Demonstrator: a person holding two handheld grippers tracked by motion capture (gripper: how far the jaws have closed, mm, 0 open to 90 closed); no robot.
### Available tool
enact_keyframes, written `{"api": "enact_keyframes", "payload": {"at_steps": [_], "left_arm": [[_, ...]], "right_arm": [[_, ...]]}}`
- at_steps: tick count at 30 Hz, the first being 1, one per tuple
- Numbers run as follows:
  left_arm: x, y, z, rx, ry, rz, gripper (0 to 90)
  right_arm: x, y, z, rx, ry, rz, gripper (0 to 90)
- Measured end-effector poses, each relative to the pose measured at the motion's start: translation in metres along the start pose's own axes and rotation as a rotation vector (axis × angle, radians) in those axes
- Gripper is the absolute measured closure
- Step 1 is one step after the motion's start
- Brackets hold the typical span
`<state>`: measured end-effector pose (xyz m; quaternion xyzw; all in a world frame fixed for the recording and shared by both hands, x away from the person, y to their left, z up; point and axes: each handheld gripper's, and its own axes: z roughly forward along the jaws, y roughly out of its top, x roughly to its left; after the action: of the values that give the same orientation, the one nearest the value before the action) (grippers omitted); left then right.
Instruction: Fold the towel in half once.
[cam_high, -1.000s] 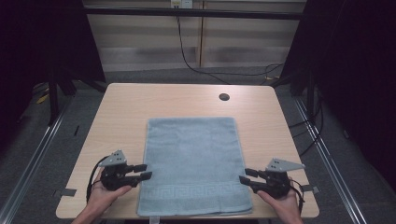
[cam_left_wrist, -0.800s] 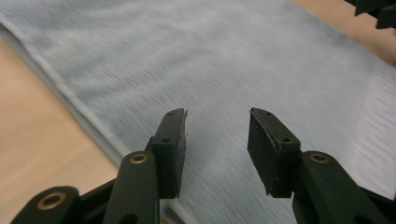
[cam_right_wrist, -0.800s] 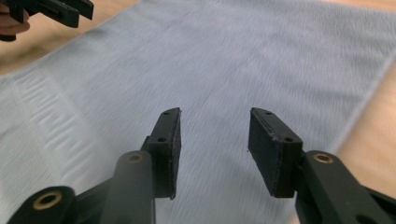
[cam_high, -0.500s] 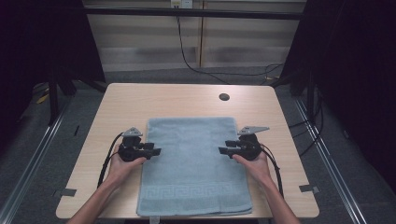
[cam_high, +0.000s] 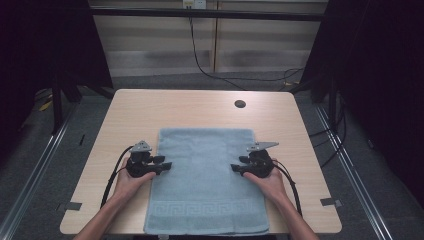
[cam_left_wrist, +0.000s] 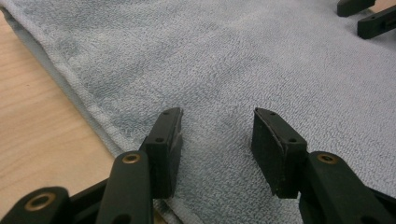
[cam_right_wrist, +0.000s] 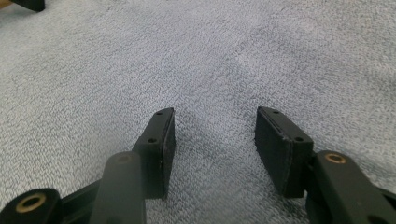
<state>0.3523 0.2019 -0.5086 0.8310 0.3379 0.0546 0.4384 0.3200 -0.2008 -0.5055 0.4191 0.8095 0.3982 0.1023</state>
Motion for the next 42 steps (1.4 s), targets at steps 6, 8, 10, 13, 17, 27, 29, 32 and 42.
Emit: {"api": "enact_keyframes", "payload": {"at_steps": [6, 8, 10, 13, 17, 27, 29, 32, 42], "left_arm": [[-0.015, -0.003, -0.004, 0.031, 0.006, 0.042, 53.1], [-0.019, -0.007, -0.008, 0.031, -0.007, 0.023, 53.0], [-0.022, -0.009, -0.010, 0.034, -0.026, -0.016, 53.1], [-0.030, -0.013, -0.014, 0.044, -0.029, 0.007, 53.8], [-0.036, -0.018, -0.019, 0.046, -0.041, 0.000, 53.7], [-0.051, -0.032, -0.032, 0.045, -0.056, 0.007, 56.9], [-0.054, -0.035, -0.036, 0.055, -0.070, -0.005, 56.9], [-0.061, -0.038, -0.040, 0.072, -0.061, 0.013, 56.7], [-0.073, -0.045, -0.051, 0.089, -0.094, 0.014, 52.2]], "right_arm": [[0.013, -0.016, -0.012, -0.017, -0.007, -0.015, 47.6], [0.017, -0.020, -0.017, -0.014, 0.009, -0.009, 47.6], [0.018, -0.023, -0.021, -0.004, 0.030, 0.006, 47.9], [0.021, -0.029, -0.027, -0.006, 0.050, 0.011, 48.1], [0.025, -0.033, -0.031, -0.005, 0.047, -0.001, 48.2], [0.040, -0.047, -0.045, 0.015, 0.088, 0.008, 48.1], [0.043, -0.048, -0.046, 0.017, 0.089, 0.001, 48.1], [0.048, -0.049, -0.049, 0.029, 0.093, 0.000, 48.0], [0.061, -0.057, -0.059, 0.059, 0.132, 0.019, 46.4]]}}
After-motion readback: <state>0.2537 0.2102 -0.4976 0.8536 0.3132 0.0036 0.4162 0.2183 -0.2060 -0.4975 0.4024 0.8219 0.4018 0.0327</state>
